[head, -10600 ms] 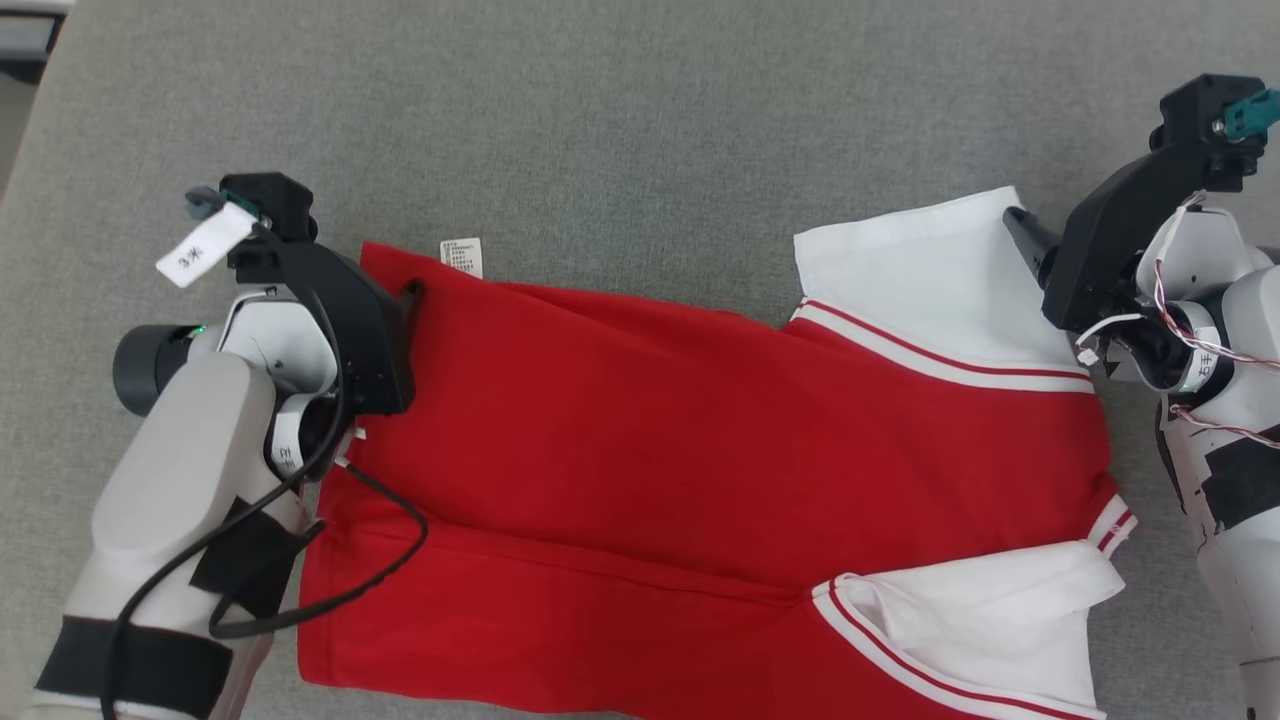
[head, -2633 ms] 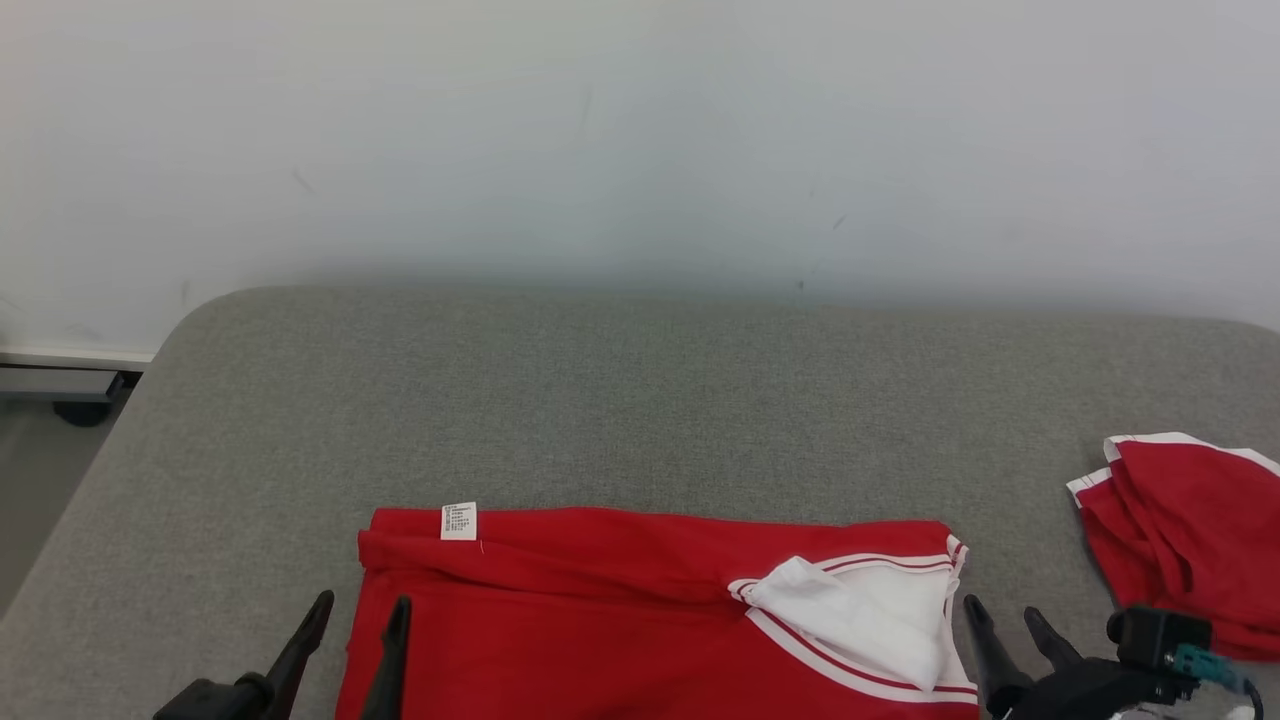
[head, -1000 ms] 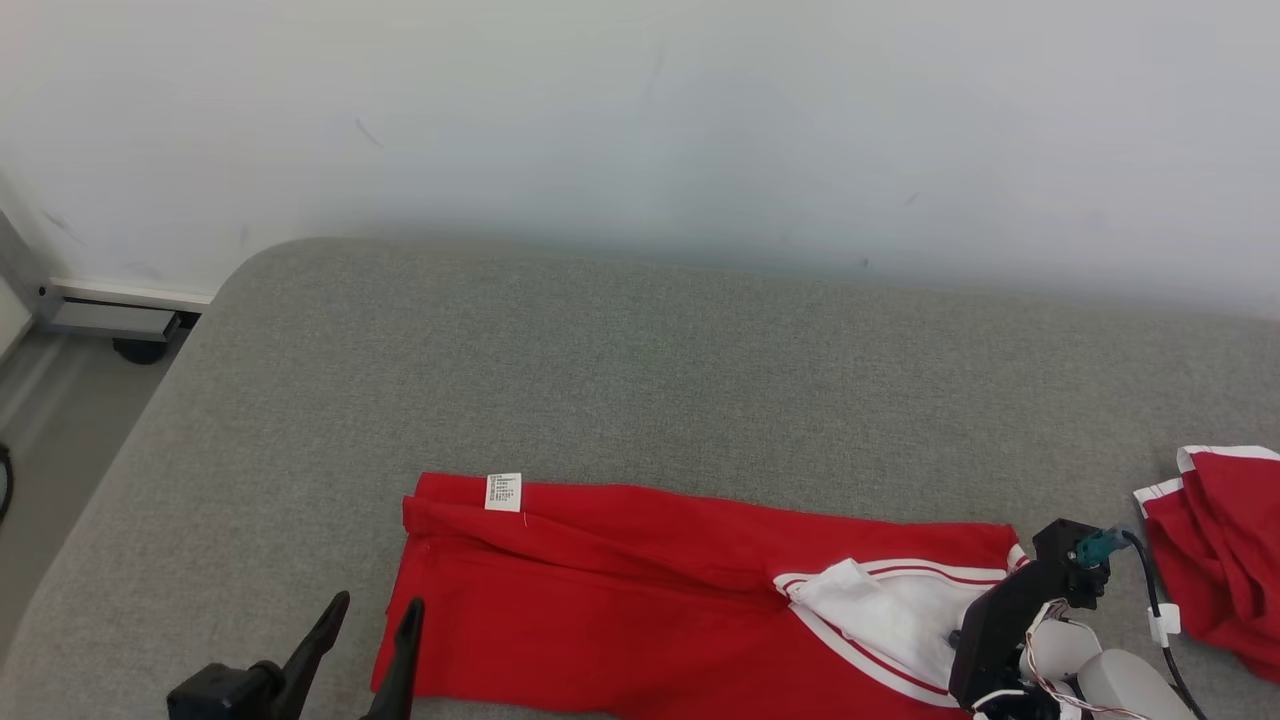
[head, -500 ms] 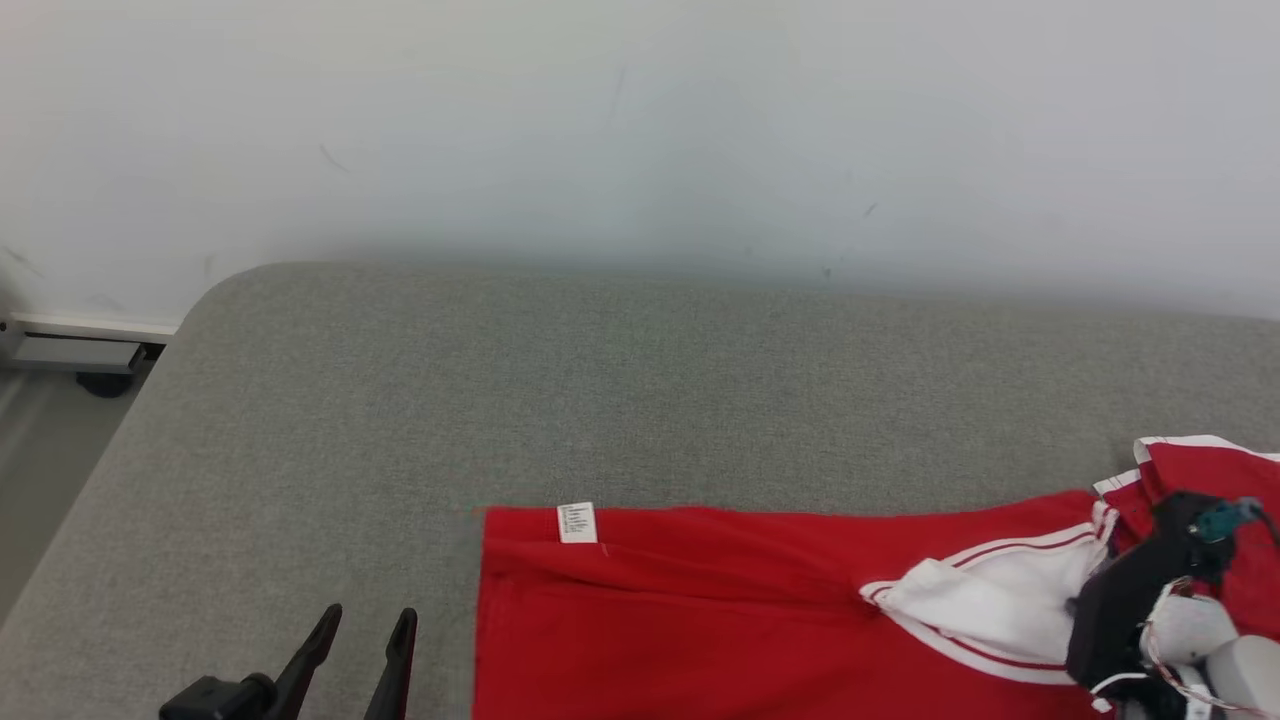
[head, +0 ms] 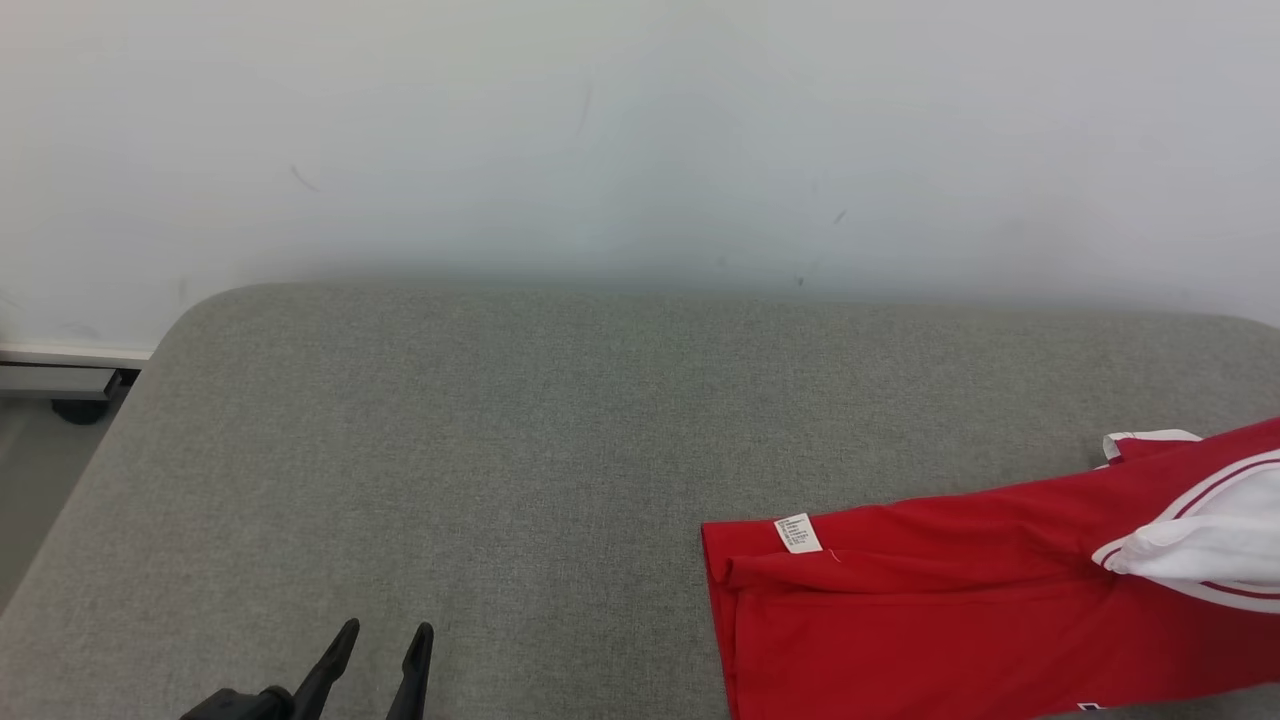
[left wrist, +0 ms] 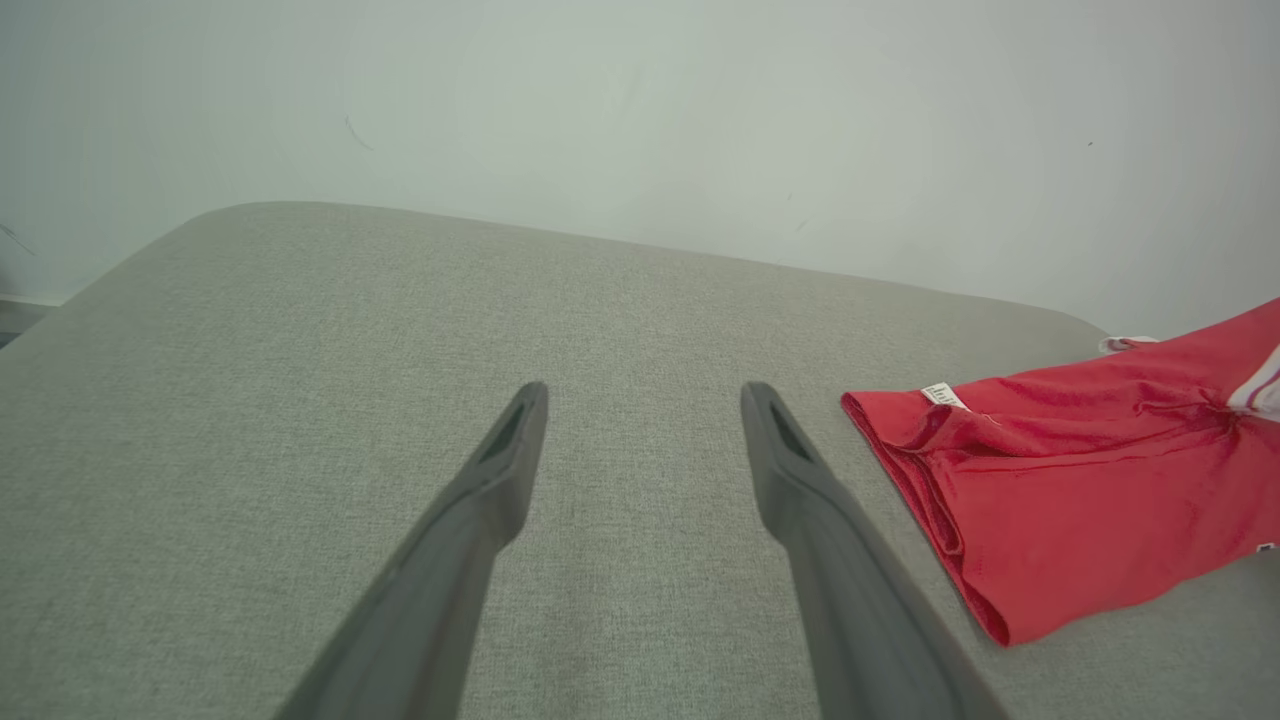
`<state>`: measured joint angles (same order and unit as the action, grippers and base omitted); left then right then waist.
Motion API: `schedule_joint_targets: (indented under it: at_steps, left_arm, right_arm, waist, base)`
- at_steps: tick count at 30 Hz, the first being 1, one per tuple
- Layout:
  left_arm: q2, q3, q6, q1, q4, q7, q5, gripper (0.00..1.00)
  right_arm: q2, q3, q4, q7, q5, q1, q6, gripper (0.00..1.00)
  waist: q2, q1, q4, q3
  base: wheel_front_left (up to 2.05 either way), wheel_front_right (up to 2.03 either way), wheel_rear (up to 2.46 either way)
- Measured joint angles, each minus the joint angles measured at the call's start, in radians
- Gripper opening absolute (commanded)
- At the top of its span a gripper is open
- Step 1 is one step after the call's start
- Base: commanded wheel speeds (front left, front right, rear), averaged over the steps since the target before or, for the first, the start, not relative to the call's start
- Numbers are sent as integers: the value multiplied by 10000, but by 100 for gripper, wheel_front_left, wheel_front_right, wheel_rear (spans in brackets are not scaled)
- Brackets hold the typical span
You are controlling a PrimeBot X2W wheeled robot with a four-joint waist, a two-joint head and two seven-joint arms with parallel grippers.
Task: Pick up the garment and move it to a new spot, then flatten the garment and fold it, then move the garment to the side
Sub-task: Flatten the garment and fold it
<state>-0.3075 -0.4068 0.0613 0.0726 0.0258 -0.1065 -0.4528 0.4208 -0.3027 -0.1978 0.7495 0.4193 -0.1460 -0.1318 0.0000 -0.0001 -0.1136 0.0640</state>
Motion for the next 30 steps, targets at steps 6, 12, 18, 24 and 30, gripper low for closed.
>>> schedule_joint_targets:
  at_steps: [6,12,18,24,30]
  left_arm:
    - [6,-48,-12,0,38,0,0,100]
    - [90,-167,-94,-11,123,2,0,100]
    - [134,-188,-100,-93,173,2,0,100]
    - [150,-186,-100,-169,213,2,-2,100]
    - [171,-219,-178,-344,240,2,0,100]
  right_arm:
    - [-104,420,957,840,-178,-4,0,0]
    - [-796,2023,1875,1693,-148,-8,128,0]
    - [-1369,3457,2337,2470,-146,-131,612,0]
    - [-1755,4117,2138,2909,-146,-678,700,0]
    - [-2234,4788,1689,3218,-163,-1022,702,0]
  waist:
    - [0,0,-68,-42]
    - [0,0,-171,-91]
    - [0,0,-275,-148]
    - [0,0,-360,-222]
    - [0,1,-483,-304]
  base:
    - [0,0,0]
    - [0,0,0]
    - [0,0,0]
    - [0,0,0]
    - [0,0,0]
